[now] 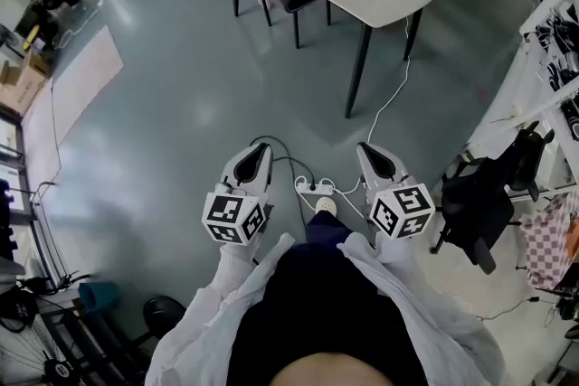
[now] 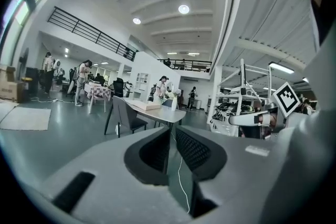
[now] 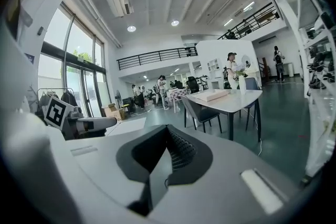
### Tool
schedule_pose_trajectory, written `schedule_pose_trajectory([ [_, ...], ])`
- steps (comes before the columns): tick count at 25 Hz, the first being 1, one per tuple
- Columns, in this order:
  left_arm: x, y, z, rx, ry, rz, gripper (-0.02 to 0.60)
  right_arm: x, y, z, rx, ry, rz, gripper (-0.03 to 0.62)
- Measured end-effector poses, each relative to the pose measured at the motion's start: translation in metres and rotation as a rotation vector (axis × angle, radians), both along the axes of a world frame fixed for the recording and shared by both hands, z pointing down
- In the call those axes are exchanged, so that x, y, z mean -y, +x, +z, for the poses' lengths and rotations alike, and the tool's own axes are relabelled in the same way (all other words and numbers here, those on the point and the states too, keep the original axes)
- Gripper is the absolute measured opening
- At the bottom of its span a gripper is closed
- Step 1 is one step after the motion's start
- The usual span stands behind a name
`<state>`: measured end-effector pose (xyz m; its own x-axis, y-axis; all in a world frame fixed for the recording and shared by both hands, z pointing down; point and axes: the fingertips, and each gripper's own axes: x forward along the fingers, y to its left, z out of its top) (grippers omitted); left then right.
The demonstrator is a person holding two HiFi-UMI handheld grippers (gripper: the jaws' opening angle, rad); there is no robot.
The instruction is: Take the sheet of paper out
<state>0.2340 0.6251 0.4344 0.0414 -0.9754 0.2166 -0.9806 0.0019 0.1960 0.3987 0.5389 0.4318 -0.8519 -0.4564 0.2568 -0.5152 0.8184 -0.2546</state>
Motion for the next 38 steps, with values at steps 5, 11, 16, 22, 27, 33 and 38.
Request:
schedule_pose_trajectory([
  [5, 0.062, -0.006, 0.006, -0.012, -0.014, 0.008, 0.145, 0.058, -0.010, 0.005, -0.002, -0.005, -0.009, 0.014],
  [11, 0.114, -0.021, 0.012, -0.037, -0.024, -0.013, 0.296, 0.110, -0.026, 0.013, -0.001, -0.010, -0.036, 0.014],
  [16, 0.142, -0.036, 0.014, -0.063, 0.004, -0.070, 0.539, 0.138, -0.042, 0.013, 0.000, -0.001, -0.077, 0.014],
  [22, 0.160, -0.046, 0.014, -0.056, -0.001, -0.090, 0.603, 0.156, -0.052, 0.015, -0.008, -0.015, -0.098, 0.014],
  [27, 0.161, -0.046, 0.018, -0.052, -0.010, -0.095, 0.603, 0.159, -0.054, 0.019, -0.011, -0.034, -0.117, 0.014],
  [33, 0.160, -0.043, 0.021, -0.060, -0.038, -0.089, 0.601, 0.164, -0.058, 0.019, -0.013, -0.039, -0.133, 0.014],
  [38, 0.173, -0.055, 0.022, -0.054, -0.041, -0.101, 0.598, 0.176, -0.065, 0.018, -0.006, -0.036, -0.129, 0.014],
])
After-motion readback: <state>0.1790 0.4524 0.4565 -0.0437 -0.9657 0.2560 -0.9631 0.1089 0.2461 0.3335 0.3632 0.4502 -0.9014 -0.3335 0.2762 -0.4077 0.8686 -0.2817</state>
